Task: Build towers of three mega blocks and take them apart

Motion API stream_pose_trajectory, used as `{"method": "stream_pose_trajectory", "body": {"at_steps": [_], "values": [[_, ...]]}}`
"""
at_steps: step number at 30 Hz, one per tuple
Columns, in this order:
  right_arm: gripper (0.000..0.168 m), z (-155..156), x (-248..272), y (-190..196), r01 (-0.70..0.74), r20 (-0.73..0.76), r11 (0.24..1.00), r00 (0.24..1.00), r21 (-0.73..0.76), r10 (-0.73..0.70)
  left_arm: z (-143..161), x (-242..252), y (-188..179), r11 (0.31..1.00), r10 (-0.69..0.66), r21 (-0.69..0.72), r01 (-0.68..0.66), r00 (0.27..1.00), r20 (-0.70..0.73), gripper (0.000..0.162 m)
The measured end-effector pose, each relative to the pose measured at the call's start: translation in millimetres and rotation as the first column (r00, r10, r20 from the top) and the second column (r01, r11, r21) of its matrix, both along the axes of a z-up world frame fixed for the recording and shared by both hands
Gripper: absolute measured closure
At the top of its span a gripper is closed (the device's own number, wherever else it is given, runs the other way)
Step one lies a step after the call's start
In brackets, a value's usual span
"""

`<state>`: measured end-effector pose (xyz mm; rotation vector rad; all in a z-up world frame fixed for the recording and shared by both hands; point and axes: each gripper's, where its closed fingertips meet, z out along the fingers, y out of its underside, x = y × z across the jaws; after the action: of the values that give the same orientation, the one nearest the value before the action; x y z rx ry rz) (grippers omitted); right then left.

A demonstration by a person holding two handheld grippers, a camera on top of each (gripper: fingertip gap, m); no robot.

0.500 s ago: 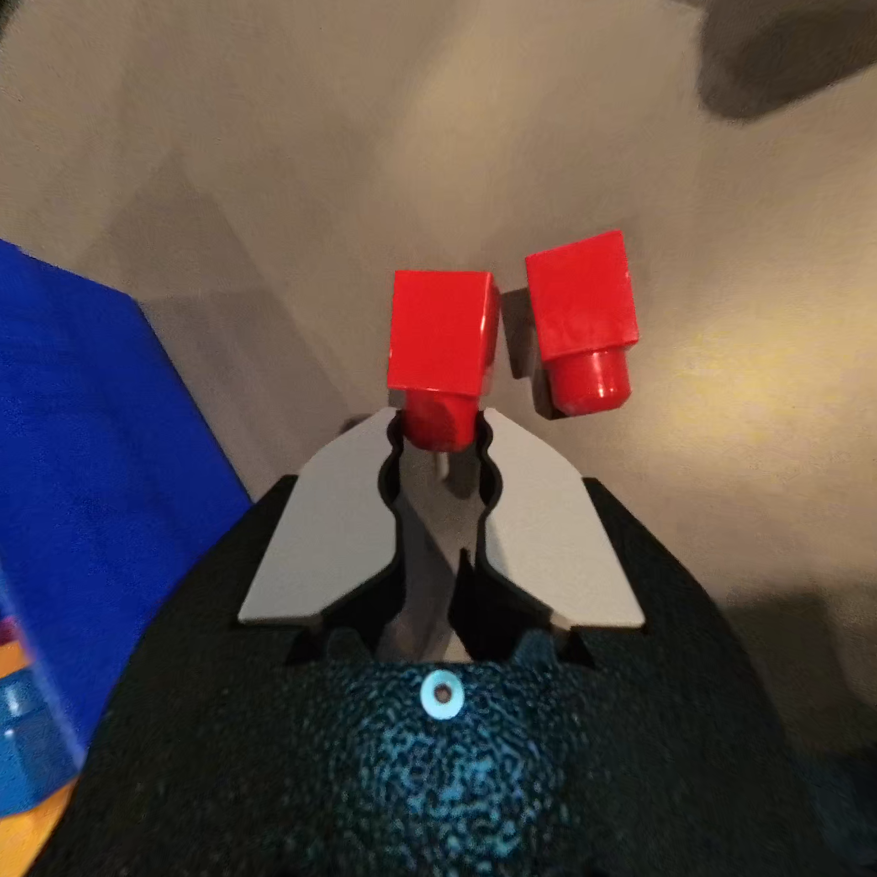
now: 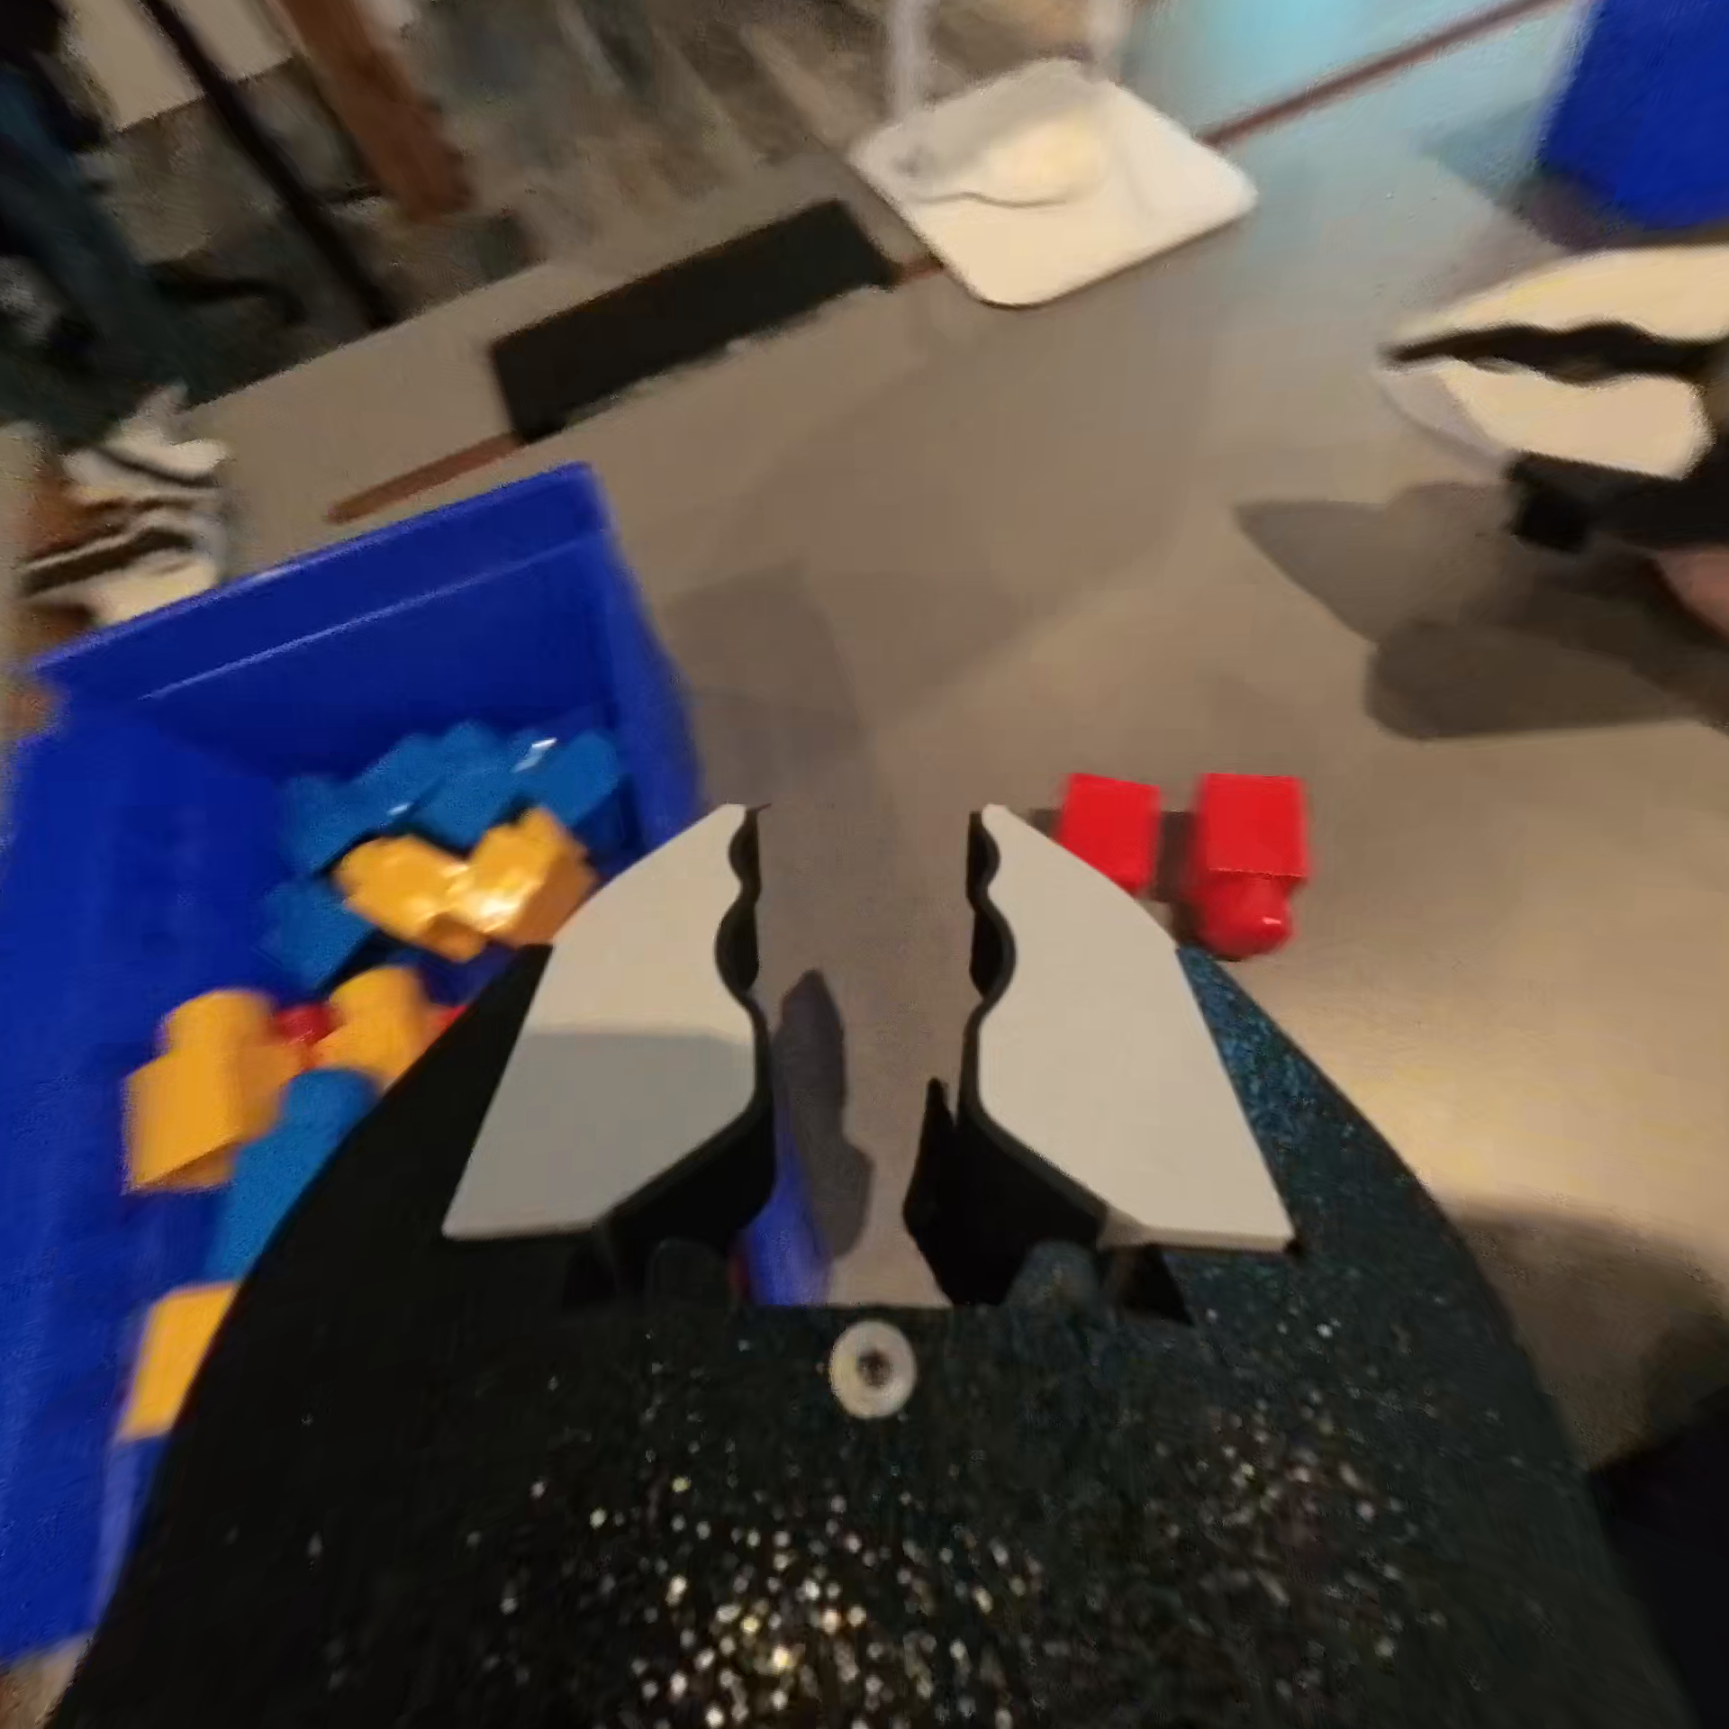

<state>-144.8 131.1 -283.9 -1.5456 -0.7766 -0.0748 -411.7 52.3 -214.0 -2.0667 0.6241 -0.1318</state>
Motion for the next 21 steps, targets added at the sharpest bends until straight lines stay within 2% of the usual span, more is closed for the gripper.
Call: {"method": "stream_pose_trajectory", "body": {"at_steps": [2,4,10,12,21], "values": [[0.165,-0.2,-0.3,0.0,0.000,0.003,1.000,1.000,0.000,0.000,-1.2,-42.0,9.4,0.992,0.115,-0.038,-0.118,0.991,-0.063,0.119],[0.165,-0.4,-0.4,0.1,0.000,0.003,1.000,1.000,-0.001,0.000,-15.9,-77.8,20.2,0.972,0.193,-0.103,-0.210,0.969,-0.156,0.117],[0.165,-0.6,-0.6,0.0,0.000,0.003,1.000,1.000,-0.001,0.000,-89.6,-128.8,31.9,0.858,0.178,-0.401,-0.321,0.918,-0.354,0.109],[0.165,-0.4,-0.7,-0.1,-0.001,0.002,1.000,1.000,0.000,0.001,-102.2,-133.7,32.8,0.839,0.159,-0.426,-0.339,0.901,-0.403,0.109],[0.165,-1.2,-1.4,0.1,-0.002,0.005,1.000,1.000,-0.002,0.002,-112.7,-138.4,53.5,0.818,0.170,-0.452,-0.355,0.901,-0.400,0.116]]}}
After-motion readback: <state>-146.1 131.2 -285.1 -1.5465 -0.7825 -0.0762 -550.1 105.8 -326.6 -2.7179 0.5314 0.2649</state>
